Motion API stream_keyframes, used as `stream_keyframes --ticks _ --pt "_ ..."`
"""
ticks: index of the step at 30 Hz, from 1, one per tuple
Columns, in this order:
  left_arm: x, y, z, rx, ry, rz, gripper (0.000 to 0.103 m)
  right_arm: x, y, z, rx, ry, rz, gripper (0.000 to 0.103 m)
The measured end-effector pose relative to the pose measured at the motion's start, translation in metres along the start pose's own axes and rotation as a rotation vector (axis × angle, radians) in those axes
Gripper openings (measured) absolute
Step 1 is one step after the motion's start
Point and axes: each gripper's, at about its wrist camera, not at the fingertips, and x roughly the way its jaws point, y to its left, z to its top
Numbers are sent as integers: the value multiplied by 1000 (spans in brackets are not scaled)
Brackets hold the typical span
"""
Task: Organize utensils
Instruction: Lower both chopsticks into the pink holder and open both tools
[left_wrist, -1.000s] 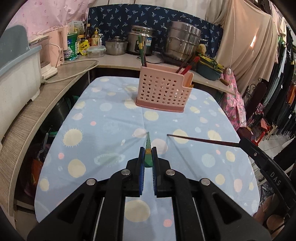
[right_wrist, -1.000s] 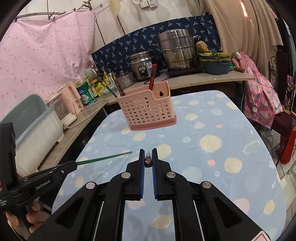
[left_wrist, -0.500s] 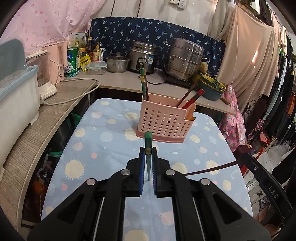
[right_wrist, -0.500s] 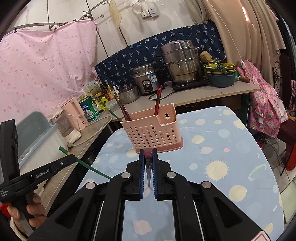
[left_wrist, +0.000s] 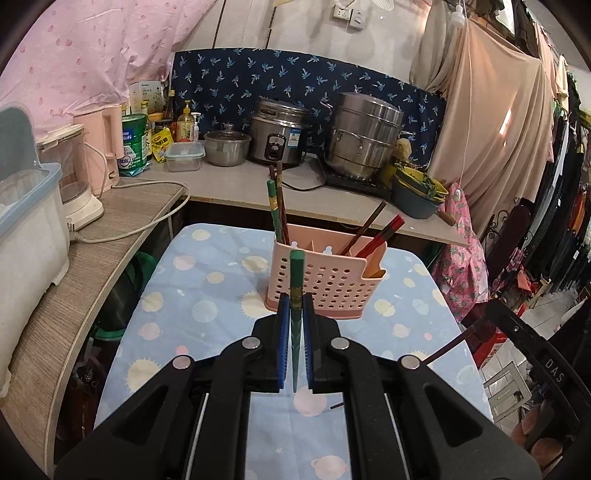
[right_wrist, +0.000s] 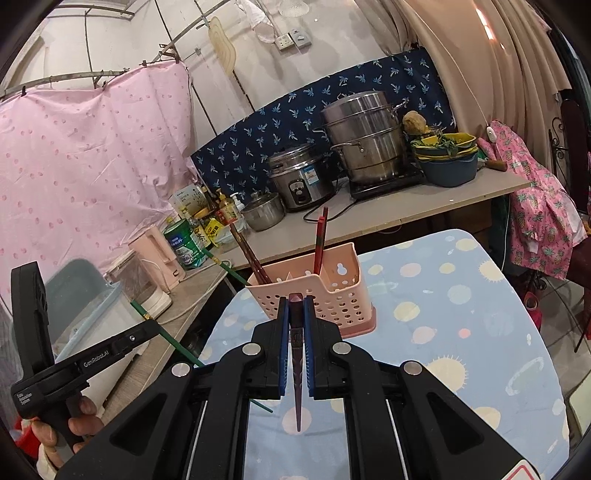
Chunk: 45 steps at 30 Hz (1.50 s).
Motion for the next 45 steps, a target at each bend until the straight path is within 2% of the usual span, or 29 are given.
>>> stream_keyframes --ticks 7,17,21,27,33,45 --pt "0 -4 39 -10 -54 -21 7 4 2 37 9 -69 23 7" --pt "1 -17 108 -15 -194 -30 7 17 10 103 18 -199 48 7" --pt "3 -26 126 3 -262 -21 7 28 12 124 18 -241 43 7" --pt "23 -27 146 -18 -310 2 7 51 8 142 29 -264 24 7" --pt "51 -22 149 -25 -292 14 7 81 2 144 31 -242 -2 7" --pt "100 -14 128 -24 -188 21 7 132 -6 118 13 -135 -28 7"
